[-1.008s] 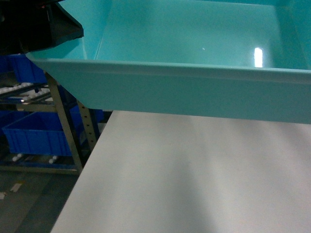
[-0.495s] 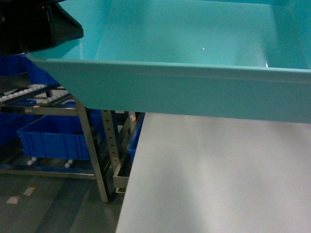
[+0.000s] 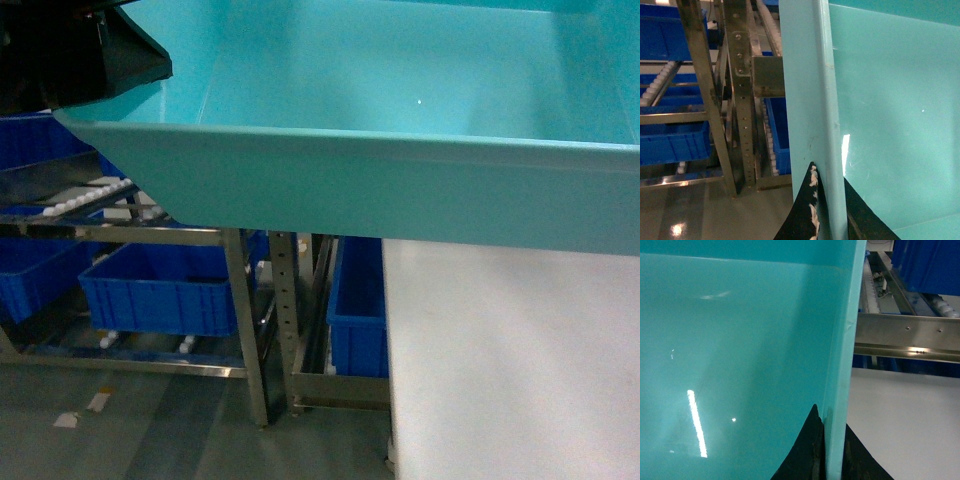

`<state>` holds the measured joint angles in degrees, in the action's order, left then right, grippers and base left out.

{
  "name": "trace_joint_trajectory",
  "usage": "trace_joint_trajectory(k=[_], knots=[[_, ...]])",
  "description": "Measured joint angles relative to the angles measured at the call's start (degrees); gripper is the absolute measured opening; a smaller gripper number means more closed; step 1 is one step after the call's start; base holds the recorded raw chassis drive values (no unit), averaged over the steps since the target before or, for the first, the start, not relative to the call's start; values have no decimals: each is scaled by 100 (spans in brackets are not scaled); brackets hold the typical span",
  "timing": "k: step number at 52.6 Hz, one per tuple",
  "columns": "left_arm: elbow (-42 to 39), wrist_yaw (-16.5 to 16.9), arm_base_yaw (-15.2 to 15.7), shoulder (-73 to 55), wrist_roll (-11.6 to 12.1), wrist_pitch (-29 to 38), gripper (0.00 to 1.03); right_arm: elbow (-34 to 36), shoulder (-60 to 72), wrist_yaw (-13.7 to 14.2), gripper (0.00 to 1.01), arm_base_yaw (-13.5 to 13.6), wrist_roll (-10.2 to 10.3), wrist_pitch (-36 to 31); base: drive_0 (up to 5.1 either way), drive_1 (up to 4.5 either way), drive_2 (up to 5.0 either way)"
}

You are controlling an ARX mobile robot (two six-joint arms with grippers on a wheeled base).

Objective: Organize blue bins on left shelf correctly

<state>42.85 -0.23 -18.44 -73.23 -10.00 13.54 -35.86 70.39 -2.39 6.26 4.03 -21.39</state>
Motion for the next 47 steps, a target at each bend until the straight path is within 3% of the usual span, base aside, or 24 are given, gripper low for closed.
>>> trace_joint_trajectory(k=[47], knots=[[0,0,0,0,2,13,2,2,0,0,2,0,0,-13,-507,234,234]])
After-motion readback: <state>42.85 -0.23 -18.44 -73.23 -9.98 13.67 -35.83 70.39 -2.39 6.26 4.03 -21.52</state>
